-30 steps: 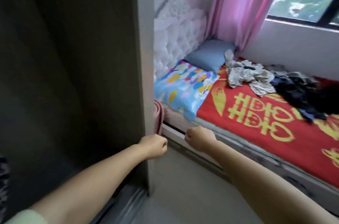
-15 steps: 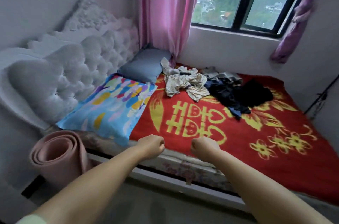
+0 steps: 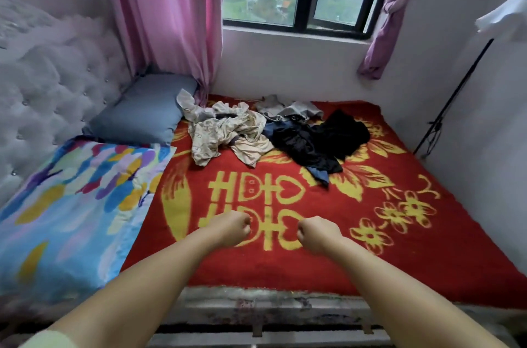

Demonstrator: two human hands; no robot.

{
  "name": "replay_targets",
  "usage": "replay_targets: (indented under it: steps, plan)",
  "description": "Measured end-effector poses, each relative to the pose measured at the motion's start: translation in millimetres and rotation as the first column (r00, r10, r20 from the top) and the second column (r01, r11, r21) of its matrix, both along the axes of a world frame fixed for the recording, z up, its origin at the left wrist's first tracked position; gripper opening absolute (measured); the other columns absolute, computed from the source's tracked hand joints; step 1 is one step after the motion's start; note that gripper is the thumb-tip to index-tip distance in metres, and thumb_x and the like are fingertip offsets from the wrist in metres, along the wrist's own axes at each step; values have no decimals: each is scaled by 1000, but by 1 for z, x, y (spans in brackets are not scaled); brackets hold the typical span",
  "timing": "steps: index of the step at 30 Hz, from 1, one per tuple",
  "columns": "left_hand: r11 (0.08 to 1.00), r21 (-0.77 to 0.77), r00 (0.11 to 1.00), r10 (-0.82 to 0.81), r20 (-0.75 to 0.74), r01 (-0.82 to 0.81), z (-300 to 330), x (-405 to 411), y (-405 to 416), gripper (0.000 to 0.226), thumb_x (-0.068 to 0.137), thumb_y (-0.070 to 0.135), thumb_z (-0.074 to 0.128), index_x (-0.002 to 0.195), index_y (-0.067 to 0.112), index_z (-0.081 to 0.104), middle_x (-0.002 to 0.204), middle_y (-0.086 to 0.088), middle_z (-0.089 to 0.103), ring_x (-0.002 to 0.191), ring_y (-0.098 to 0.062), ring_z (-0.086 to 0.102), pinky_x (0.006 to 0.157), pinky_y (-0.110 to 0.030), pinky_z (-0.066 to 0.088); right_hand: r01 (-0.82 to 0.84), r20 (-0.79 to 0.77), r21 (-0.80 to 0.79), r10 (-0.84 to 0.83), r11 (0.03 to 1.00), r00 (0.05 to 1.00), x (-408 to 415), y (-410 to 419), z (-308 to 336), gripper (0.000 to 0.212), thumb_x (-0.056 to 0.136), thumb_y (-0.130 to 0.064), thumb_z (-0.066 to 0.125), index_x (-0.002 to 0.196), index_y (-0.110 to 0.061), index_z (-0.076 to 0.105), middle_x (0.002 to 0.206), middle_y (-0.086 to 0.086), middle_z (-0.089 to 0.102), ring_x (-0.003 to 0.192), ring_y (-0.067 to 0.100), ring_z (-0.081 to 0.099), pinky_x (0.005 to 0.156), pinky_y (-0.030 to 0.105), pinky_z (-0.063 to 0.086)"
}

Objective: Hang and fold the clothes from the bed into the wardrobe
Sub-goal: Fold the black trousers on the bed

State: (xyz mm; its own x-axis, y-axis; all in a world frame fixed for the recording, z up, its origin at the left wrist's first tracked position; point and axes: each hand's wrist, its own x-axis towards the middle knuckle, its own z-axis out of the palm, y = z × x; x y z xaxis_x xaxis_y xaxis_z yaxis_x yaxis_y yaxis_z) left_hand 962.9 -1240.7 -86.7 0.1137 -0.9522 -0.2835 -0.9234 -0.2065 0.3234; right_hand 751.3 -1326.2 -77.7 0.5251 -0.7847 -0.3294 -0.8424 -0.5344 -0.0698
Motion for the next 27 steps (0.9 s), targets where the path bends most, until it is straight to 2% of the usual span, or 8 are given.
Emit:
replay_targets:
  steps: [2, 5, 7, 9, 11, 17, 21, 27]
  plan:
    - [1000, -2, 1000, -21, 9, 21, 2, 12, -42, 30, 96, 28, 38, 112, 19, 62, 102, 2, 65, 74, -17, 58, 57, -28, 43, 56, -11, -1, -56, 998, 998, 5, -36, 1, 28, 98, -27, 37, 95, -12, 61, 97, 2, 64, 86, 24, 61, 63, 30, 44]
    - [997, -6, 996, -82, 24, 82, 4, 31, -113, 31, 97, 28, 38, 113, 18, 62, 112, -1, 64, 88, -21, 60, 65, -31, 49, 143, 15, -18, -143, 990, 990, 12, -96, 1, 25, 96, -26, 36, 92, -15, 58, 99, 1, 64, 87, 23, 60, 64, 28, 42]
    - [995, -2, 994, -101, 31, 101, 4, 41, -149, 31, 98, 28, 38, 114, 16, 61, 111, -2, 63, 82, -19, 57, 55, -28, 43, 203, 29, -7, -203, 979, 979, 14, -125, -4, 27, 96, -26, 36, 97, -15, 60, 102, 1, 64, 89, 23, 60, 65, 28, 41]
    - [992, 37, 992, -122, 11, 122, -7, 45, -180, 30, 97, 27, 38, 112, 15, 61, 108, -3, 64, 81, -19, 58, 57, -29, 46, 243, -3, 41, -243, 969, 970, 13, -150, -18, 29, 95, -26, 36, 103, -16, 62, 104, 1, 64, 91, 24, 60, 65, 28, 41]
    - [986, 80, 989, -147, 2, 147, -22, 44, -196, 30, 96, 26, 37, 107, 14, 62, 105, -3, 66, 83, -21, 60, 62, -32, 48, 259, -33, 66, -257, 964, 966, 9, -167, -32, 30, 94, -25, 36, 106, -16, 62, 106, 1, 64, 94, 24, 61, 67, 28, 42]
    - [975, 174, 990, -139, -7, 138, -60, 38, -260, 31, 97, 24, 35, 106, 15, 63, 101, -1, 67, 74, -17, 59, 49, -25, 38, 290, -66, 131, -283, 948, 957, -6, -241, -73, 32, 94, -27, 35, 108, -18, 63, 110, 2, 64, 99, 25, 61, 70, 29, 44]
    - [971, 218, 995, -101, 0, 99, -83, 20, -324, 31, 98, 24, 35, 114, 17, 61, 107, 0, 65, 83, -16, 60, 57, -26, 45, 292, -50, 178, -288, 940, 956, -25, -314, -107, 31, 95, -28, 36, 107, -18, 63, 111, 2, 65, 101, 25, 61, 73, 30, 45]
    - [940, 332, 994, -99, 44, 79, -139, -29, -435, 30, 97, 23, 34, 111, 14, 59, 105, -4, 64, 81, -21, 56, 59, -29, 43, 273, -11, 245, -279, 930, 960, -45, -434, -179, 30, 94, -26, 37, 107, -17, 62, 114, 4, 64, 105, 28, 60, 81, 33, 47]
